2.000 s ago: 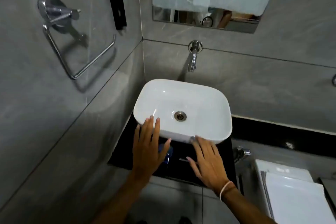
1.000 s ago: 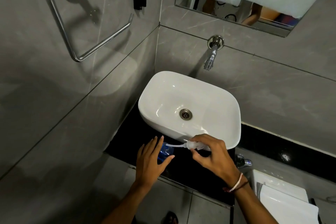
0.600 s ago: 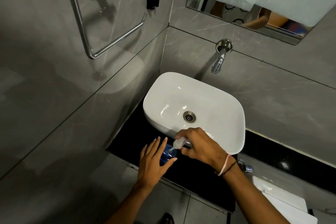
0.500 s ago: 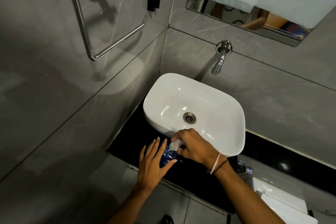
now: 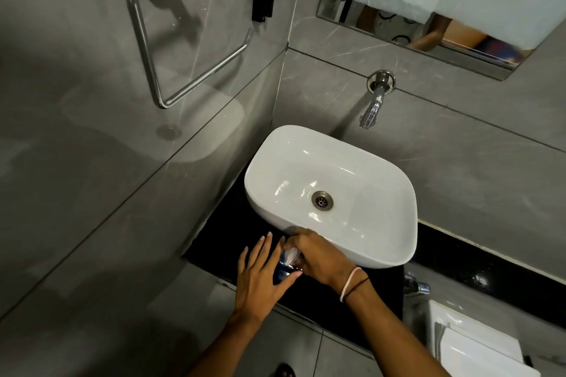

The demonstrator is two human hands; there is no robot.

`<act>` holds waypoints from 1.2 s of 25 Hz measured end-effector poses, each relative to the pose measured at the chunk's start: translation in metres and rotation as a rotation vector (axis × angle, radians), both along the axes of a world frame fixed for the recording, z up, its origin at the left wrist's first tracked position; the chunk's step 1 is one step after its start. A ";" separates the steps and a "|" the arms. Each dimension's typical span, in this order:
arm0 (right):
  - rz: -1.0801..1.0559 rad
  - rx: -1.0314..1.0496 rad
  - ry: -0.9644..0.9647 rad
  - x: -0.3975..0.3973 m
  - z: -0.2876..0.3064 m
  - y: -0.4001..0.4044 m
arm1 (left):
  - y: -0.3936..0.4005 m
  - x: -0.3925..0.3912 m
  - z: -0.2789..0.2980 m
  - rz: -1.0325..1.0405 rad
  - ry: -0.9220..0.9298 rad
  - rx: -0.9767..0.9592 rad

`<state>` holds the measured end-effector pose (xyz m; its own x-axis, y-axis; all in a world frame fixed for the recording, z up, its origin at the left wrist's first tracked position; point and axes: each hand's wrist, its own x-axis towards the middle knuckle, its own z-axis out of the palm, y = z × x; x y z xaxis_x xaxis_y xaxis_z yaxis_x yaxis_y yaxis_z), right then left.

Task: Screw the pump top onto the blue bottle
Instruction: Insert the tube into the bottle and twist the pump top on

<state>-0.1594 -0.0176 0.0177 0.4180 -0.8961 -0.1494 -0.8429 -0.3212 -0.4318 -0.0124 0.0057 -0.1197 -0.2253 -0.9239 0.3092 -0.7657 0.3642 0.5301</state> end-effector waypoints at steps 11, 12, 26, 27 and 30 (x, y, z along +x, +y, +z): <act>-0.526 0.058 -0.503 -0.017 -0.043 0.031 | 0.000 0.002 -0.002 -0.024 -0.005 0.027; -0.556 0.037 -0.513 -0.016 -0.046 0.030 | 0.000 0.003 -0.002 -0.025 -0.005 0.030; -0.627 -0.020 -0.559 -0.003 -0.050 0.031 | -0.001 0.006 -0.006 -0.050 -0.024 0.050; -0.610 -0.003 -0.590 -0.003 -0.052 0.034 | -0.001 0.006 -0.006 -0.058 -0.028 0.053; -0.543 0.022 -0.662 -0.006 -0.060 0.043 | -0.001 0.007 -0.005 -0.063 -0.044 0.059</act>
<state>-0.1657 0.0251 -0.0424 -0.0611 -0.9971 -0.0454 -0.4499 0.0681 -0.8905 -0.0057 0.0043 -0.1249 -0.2954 -0.9240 0.2428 -0.7653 0.3810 0.5188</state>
